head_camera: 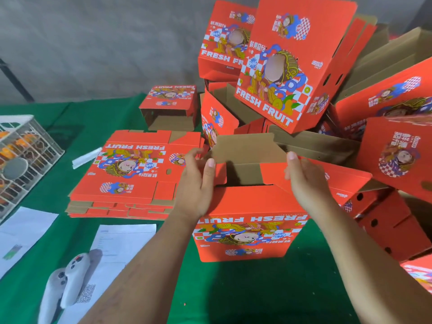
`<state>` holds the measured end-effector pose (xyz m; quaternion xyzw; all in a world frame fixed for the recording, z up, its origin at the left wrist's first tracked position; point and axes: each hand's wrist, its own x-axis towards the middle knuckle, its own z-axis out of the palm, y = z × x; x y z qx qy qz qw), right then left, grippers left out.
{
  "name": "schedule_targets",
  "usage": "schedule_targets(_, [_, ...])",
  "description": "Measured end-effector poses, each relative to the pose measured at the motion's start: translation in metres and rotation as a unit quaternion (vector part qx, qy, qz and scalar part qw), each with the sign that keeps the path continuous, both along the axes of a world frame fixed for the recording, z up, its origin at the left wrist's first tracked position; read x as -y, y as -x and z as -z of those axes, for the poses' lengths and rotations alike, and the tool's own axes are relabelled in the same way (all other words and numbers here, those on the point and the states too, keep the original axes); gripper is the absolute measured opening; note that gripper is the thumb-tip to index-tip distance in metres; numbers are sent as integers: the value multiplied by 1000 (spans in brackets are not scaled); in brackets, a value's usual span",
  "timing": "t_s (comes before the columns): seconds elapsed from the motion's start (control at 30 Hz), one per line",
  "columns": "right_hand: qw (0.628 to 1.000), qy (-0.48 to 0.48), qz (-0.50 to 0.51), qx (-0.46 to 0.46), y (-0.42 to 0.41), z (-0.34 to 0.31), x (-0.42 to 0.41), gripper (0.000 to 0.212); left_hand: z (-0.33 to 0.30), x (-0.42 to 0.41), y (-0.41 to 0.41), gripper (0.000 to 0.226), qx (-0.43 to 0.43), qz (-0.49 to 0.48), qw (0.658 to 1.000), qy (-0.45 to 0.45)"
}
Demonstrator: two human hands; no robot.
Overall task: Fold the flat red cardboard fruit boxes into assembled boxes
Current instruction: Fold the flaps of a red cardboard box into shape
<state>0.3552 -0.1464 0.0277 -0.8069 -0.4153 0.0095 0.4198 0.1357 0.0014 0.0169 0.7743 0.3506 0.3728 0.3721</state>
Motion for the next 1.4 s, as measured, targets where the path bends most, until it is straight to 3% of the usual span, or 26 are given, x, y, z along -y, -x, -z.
schedule_targets(0.1, [994,90,-11,67,-4,4,-14,65,5,-4,-2,47,-29,16,998,-62])
schedule_targets(0.23, [987,84,1,134,-1,24,-7,53,1,-5,-6,34,0,20,1000,22])
schedule_targets(0.33, [998,46,-12,47,-7,18,-14,44,-1,-8,-5,46,2,40,998,37])
schedule_targets(0.43, [998,1,49,-44,-13,9,-20,52,-1,-11,-6,44,-157,47,986,-40])
schedule_targets(0.5, [996,77,21,-43,-10,18,-13,61,-1,-12,-5,46,-254,50,964,-65])
schedule_targets(0.57, [983,173,-46,-27,-11,26,-8,100,-3,-11,-8,70,-325,43,943,-56])
schedule_targets(0.6, [978,203,-50,-23,-10,24,-8,107,-4,-10,-11,82,-364,30,929,-58])
schedule_targets(0.7, [964,264,2,6,-2,16,-16,106,-5,-3,-20,96,-426,-13,903,-55])
schedule_targets(0.83, [954,295,28,40,8,15,-14,100,-4,-10,-15,81,-333,9,942,-25])
schedule_targets(0.93, [967,245,44,-54,4,13,-9,97,-9,-17,-10,35,-90,7,991,101])
schedule_targets(1.0, [970,214,57,-104,5,12,-5,92,-15,-15,-5,16,17,-56,971,231])
schedule_targets(1.1, [965,180,72,-179,5,10,6,79,-16,-10,1,22,38,-73,909,409])
schedule_targets(1.2, [960,145,50,-236,9,5,19,69,-15,-2,9,29,28,-96,886,452])
schedule_targets(1.27, [961,117,35,-247,19,4,30,63,-15,3,18,28,62,-102,850,513])
schedule_targets(1.33, [964,79,33,-253,29,-1,39,65,-18,6,26,23,70,-123,854,501])
schedule_targets(1.4, [961,6,53,-270,36,-11,43,62,-21,8,31,17,155,-134,865,459])
